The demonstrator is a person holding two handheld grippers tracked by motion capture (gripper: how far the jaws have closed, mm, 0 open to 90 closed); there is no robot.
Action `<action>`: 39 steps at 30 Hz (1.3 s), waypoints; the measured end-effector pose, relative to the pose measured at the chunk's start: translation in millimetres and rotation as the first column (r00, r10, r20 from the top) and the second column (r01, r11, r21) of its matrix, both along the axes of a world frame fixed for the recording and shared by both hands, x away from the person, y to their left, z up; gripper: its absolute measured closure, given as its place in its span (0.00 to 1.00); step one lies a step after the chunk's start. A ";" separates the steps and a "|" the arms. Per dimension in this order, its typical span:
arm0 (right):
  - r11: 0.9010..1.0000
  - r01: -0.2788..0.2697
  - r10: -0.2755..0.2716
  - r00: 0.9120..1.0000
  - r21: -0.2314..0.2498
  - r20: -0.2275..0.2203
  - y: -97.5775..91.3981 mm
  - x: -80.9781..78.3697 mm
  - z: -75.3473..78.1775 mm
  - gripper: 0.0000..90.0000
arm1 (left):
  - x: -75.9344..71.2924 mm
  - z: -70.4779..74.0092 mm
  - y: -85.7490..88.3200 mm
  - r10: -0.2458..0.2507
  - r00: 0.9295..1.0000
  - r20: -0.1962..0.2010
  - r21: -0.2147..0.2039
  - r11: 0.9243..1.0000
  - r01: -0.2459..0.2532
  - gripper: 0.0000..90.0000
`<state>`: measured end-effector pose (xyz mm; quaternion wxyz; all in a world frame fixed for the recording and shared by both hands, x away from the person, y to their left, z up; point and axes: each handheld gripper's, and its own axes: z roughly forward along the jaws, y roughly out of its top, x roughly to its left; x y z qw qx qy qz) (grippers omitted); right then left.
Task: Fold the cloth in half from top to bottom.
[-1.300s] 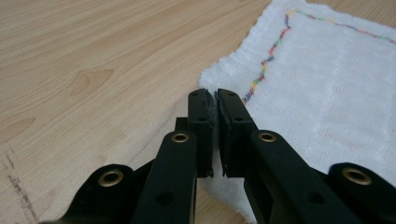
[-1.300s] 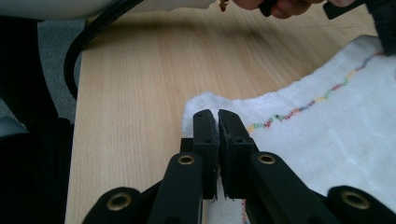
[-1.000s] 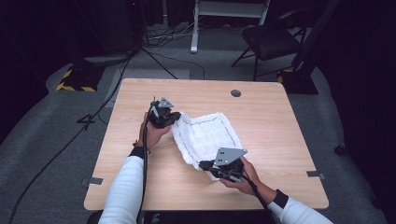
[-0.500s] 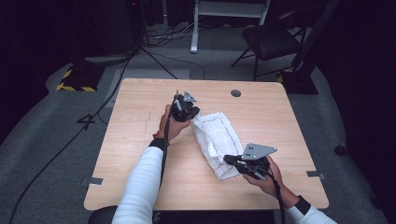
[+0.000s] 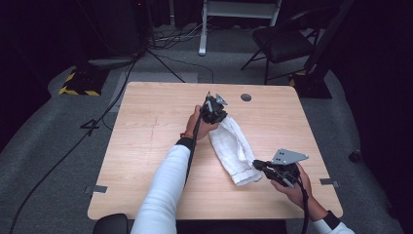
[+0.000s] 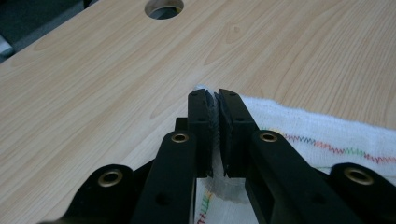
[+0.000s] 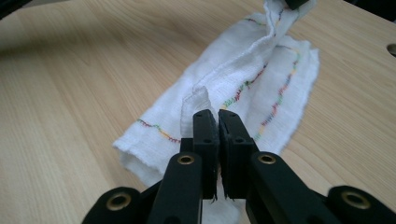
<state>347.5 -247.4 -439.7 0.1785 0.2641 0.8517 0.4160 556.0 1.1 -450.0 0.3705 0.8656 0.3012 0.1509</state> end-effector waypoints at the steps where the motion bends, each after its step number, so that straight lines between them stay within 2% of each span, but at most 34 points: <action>1: 1.000 0.010 -0.010 1.000 -0.001 -0.006 -3.1 1.0 -1.8 0.96 | 1.8 -2.4 -3.7 0.001 1.000 0.001 0.004 1.000 -0.001 0.93; 2: 0.999 0.031 -0.031 0.999 -0.008 -0.014 -9.3 3.2 -5.5 0.96 | 4.9 -6.4 -10.1 0.014 1.000 0.006 0.026 1.000 -0.014 0.90; 4: 0.999 0.041 -0.042 0.999 -0.010 -0.018 -12.2 4.4 -7.5 0.95 | 6.6 -8.2 -12.3 0.031 0.999 0.012 0.033 0.999 -0.031 0.87; 5: 0.998 0.055 -0.056 0.998 -0.016 -0.021 -15.1 5.7 -9.3 0.93 | 7.8 -10.0 -14.1 0.056 0.998 0.009 0.029 0.998 -0.056 0.79; 7: 0.996 0.084 -0.085 0.996 -0.031 -0.040 -19.5 8.8 -13.7 0.86 | 7.7 -12.5 -15.0 0.046 0.999 -0.016 0.013 0.999 -0.046 0.76; 9: 0.993 0.115 -0.117 0.992 -0.039 -0.051 -23.8 11.5 -17.5 0.77 | 3.7 -13.0 -16.2 0.054 0.999 -0.006 0.038 0.998 -0.054 0.69; 10: 0.990 0.138 -0.140 0.988 -0.044 -0.059 -26.3 13.7 -18.9 0.71 | 2.0 -12.2 -15.6 0.048 0.999 -0.005 0.039 0.998 -0.048 0.66; 11: 0.987 0.153 -0.156 0.986 -0.048 -0.067 -27.6 14.8 -19.4 0.69 | -1.6 -10.1 -14.7 0.051 0.999 -0.003 0.037 0.998 -0.051 0.63; 13: 0.984 0.169 -0.172 0.983 -0.050 -0.070 -31.2 17.1 -19.7 0.66 | -10.3 -4.4 -12.6 0.052 0.999 0.002 0.026 0.998 -0.052 0.50; 15: 0.982 0.180 -0.183 0.981 -0.053 -0.061 -34.0 18.4 -18.8 0.62 | -23.4 1.6 -12.1 0.020 1.000 0.008 0.025 0.999 -0.020 0.41; 18: 0.979 0.197 -0.200 0.978 -0.052 -0.059 -38.2 21.8 -17.9 0.59 | -51.0 6.6 -13.1 -0.064 0.998 0.015 0.027 0.998 0.064 0.34; 20: 0.978 0.199 -0.203 0.977 -0.054 -0.071 -40.2 24.4 -19.2 0.58 | -71.5 5.8 -12.8 -0.119 0.993 0.013 0.028 0.993 0.119 0.32; 21: 0.979 0.195 -0.200 0.977 -0.064 -0.075 -40.8 25.9 -20.8 0.58 | -81.2 4.4 -13.0 -0.142 0.990 0.009 0.017 0.990 0.142 0.32; 24: 0.978 0.187 -0.195 0.977 -0.091 -0.090 -43.5 31.2 -26.7 0.58 | -106.9 -0.6 -14.2 -0.184 0.983 -0.011 -0.008 0.983 0.184 0.32; 26: 0.979 0.178 -0.188 0.977 -0.102 -0.098 -45.1 34.3 -30.1 0.58 | -123.1 -4.5 -17.6 -0.211 0.977 -0.004 0.016 0.977 0.212 0.31; 27: 0.980 0.170 -0.181 0.978 -0.104 -0.106 -45.6 35.1 -31.3 0.57 | -131.6 -7.6 -20.7 -0.235 0.972 -0.011 0.023 0.972 0.235 0.31; 28: 0.980 0.164 -0.176 0.978 -0.114 -0.112 -46.0 36.5 -32.8 0.57 | -136.3 -9.3 -22.8 -0.248 0.969 -0.016 0.027 0.968 0.249 0.31; 30: 0.981 0.153 -0.168 0.978 -0.122 -0.121 -46.2 37.9 -35.0 0.57 | -148.0 -12.0 -28.5 -0.276 0.961 -0.015 0.061 0.959 0.276 0.31; 32: 0.981 0.144 -0.161 0.978 -0.131 -0.130 -45.9 38.9 -37.2 0.57 | -156.4 -15.2 -31.6 -0.292 0.956 -0.036 0.038 0.955 0.294 0.31; 33: 0.980 0.135 -0.155 0.979 -0.145 -0.133 -44.3 39.1 -39.2 0.57 | -161.4 -17.7 -34.1 -0.304 0.952 -0.037 0.047 0.951 0.306 0.31; 35: 0.981 0.128 -0.148 0.979 -0.148 -0.137 -43.3 39.1 -40.3 0.57 | -169.4 -23.7 -38.6 -0.338 0.940 -0.049 0.071 0.937 0.341 0.31; 36: 0.981 0.118 -0.140 0.980 -0.155 -0.143 -42.0 38.8 -41.3 0.58 | -171.7 -27.1 -40.4 -0.348 0.936 -0.054 0.080 0.933 0.351 0.32; 37: 0.978 0.107 -0.133 0.981 -0.176 -0.141 -38.9 38.7 -43.5 0.58 | -173.0 -30.0 -41.5 -0.355 0.932 -0.065 0.088 0.929 0.360 0.39; 38: 0.978 0.107 -0.133 0.981 -0.176 -0.141 -38.9 38.7 -43.5 0.58 | -173.1 -32.1 -41.5 -0.363 0.929 -0.075 0.094 0.925 0.369 0.39; 39: 0.978 0.105 -0.131 0.981 -0.181 -0.142 -37.7 38.6 -44.3 0.58 | -172.7 -35.5 -41.0 -0.359 0.930 -0.079 0.093 0.926 0.365 0.40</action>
